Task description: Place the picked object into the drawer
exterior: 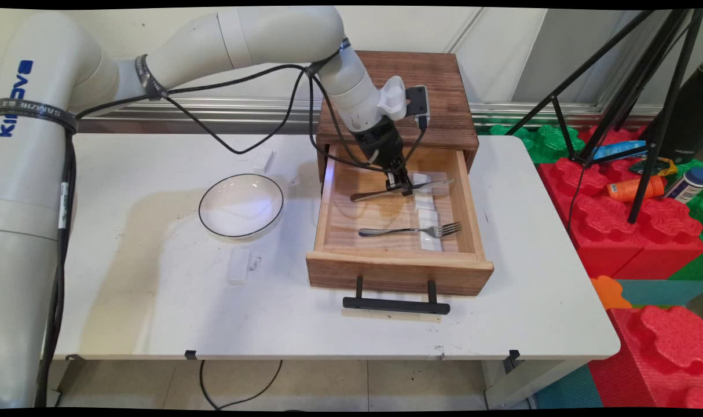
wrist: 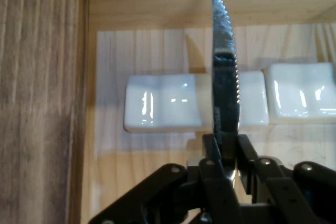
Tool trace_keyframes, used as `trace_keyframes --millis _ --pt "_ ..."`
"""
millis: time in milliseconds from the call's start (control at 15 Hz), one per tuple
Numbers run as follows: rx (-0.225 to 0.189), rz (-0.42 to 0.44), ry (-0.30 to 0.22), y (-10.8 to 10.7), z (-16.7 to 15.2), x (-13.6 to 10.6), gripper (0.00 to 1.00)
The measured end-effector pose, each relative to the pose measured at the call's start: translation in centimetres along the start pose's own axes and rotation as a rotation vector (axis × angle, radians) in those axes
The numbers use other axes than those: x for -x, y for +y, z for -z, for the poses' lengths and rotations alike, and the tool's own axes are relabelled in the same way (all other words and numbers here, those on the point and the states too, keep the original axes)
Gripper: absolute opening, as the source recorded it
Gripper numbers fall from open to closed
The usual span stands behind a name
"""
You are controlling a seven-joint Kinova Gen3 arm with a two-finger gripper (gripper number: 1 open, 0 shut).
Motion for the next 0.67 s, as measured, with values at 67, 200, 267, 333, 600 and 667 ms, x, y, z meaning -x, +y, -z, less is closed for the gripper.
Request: trace_keyframes --millis 67,200,267,333,600,667 --pt "0.0 0.0 -0.002 -0.03 -0.14 0.06 0.0" --pt "0.002 0.001 -0.007 -0.13 -0.51 0.28 0.0" --pt "0.002 0.002 -0.009 -0.17 -0.66 0.35 1.0" --pt "0.002 0.002 -0.01 -0.19 -0.76 0.39 1.0" --pt "-0.003 0.01 -0.006 -0.27 -0.91 0.52 1.0" --pt "-0.006 0.013 -0.003 -0.27 -0.86 0.53 1.0"
